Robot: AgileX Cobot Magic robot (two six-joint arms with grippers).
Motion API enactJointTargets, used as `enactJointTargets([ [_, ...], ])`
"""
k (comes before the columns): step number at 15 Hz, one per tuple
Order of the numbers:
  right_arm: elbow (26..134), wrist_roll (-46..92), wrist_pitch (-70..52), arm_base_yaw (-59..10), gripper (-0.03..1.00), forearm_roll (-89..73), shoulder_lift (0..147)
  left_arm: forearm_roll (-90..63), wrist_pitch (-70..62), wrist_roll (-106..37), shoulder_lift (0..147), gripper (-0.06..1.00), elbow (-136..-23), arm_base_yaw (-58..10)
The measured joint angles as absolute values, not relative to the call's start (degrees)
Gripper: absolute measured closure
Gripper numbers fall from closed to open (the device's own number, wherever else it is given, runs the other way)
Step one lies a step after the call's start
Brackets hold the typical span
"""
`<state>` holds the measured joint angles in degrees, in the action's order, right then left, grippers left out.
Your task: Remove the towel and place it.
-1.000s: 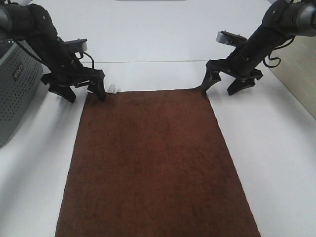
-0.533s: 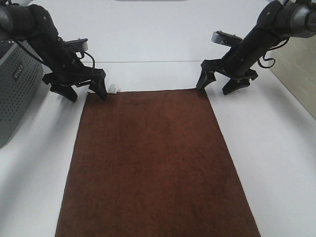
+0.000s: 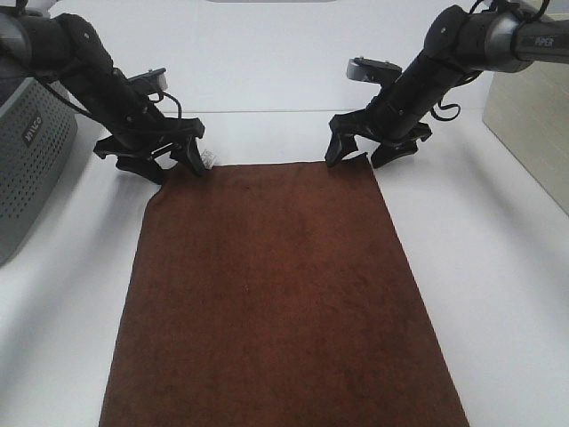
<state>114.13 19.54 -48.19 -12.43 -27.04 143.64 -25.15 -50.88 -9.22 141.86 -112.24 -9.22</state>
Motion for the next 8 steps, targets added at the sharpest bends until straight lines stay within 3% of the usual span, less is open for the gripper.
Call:
enactJointTargets([
  [2,114.19,19.42,-47.73,-13.29,0.25,-25.27,143.76,-25.27,-50.94,-9.22,142.04,0.48,-112.24,-9.57],
  [3,114.19,19.42,-47.73,-13.29,0.25,-25.27,143.76,-25.27,-50.94,-9.22,142.04,0.48,-112.24,-9.57],
  [5,114.19,19.02,-47.33,-13.46,0.45,-24.01,143.98,-24.87,-50.94,-9.22,142.32,0.71,-112.13,-9.57],
  [6,114.19,18.74,-47.21,-13.46,0.69,-23.03,144.10,-23.95,-50.82,-9.51,142.49,0.91,-112.13,-9.57],
  [8,114.19,18.68,-47.15,-13.46,0.90,-22.98,144.21,-23.55,-50.71,-10.31,142.49,0.94,-112.13,-9.57],
])
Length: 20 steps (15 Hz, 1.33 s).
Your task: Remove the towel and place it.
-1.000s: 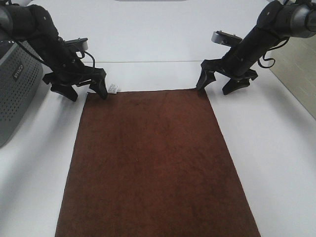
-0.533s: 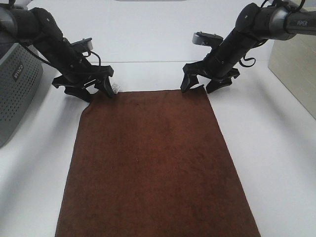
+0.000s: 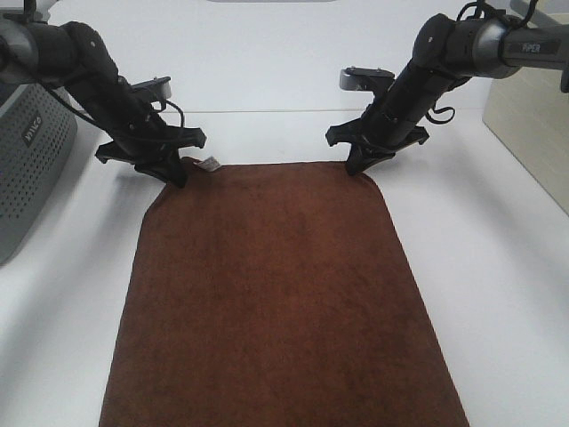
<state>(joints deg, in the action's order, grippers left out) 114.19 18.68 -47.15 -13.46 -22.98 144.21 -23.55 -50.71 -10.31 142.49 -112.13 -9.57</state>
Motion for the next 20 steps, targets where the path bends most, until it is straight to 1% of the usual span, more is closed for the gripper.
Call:
enactJointTargets([
  [1,114.19,18.68,-47.15,-13.46,0.90,-22.98,144.21,-23.55,-50.71,-10.31,142.49,0.94,-112.13,-9.57],
  [2,114.19,18.68,-47.15,-13.46,0.96,-22.98,144.33,-23.26,-50.71,-10.54,142.49,0.94,-112.13,-9.57],
  [6,115.85,17.82,-47.38,-13.69,0.96,-19.77,144.61,-22.06,-50.31,-10.94,142.49,0.94,-113.04,-9.57],
  [10,119.69,17.76,-44.40,-13.69,0.96,-16.96,145.88,-21.31,-46.75,-13.35,142.49,0.94,-118.03,-9.57],
  [15,125.65,17.76,-36.96,-13.69,0.96,-15.99,145.88,-21.31,-37.47,-17.02,142.49,0.94,-121.35,-9.57],
  [20,126.62,17.76,-31.23,-13.69,0.96,-15.76,145.88,-22.80,-29.34,-21.03,142.49,0.94,-121.70,-9.57],
])
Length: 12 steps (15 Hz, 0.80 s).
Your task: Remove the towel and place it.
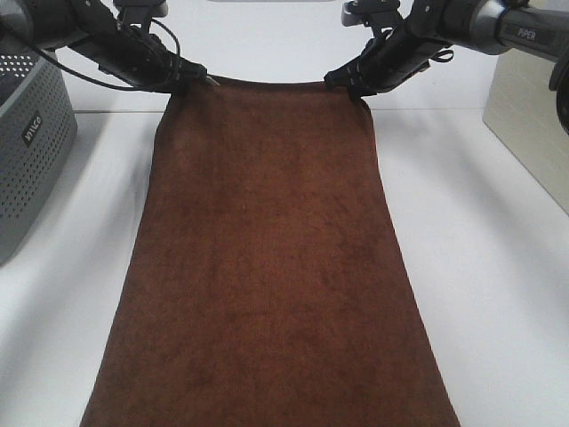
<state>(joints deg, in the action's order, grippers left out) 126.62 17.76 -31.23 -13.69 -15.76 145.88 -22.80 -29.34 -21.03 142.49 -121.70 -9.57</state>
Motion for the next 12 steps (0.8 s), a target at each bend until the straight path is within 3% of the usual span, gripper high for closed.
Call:
enactJointTargets([
  [12,126.62,17.76,-22.35,-13.69,0.96,-15.76,146.05,-22.86,-21.26,-23.03,142.49,0.94,-121.70,-9.57],
])
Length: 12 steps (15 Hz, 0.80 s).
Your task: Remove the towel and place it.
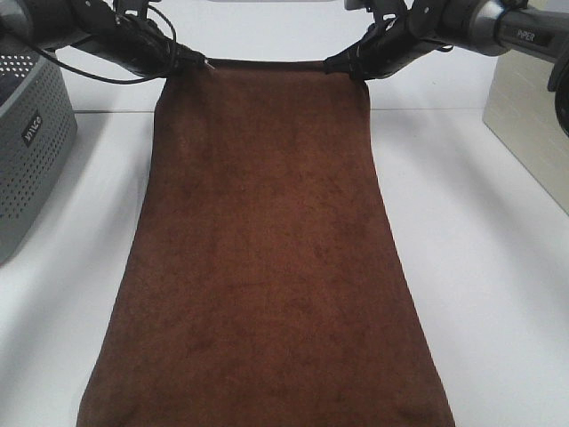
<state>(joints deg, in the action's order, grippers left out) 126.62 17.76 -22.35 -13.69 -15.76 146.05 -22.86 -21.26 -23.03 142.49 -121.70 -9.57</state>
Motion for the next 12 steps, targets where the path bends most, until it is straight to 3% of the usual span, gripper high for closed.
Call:
enactJointTargets([
  [12,126.68,17.76,-17.65,-13.69,0.96,-17.93,151.38,-23.78,-14.32,-23.43,148.45,0.94,-121.81,-9.57],
])
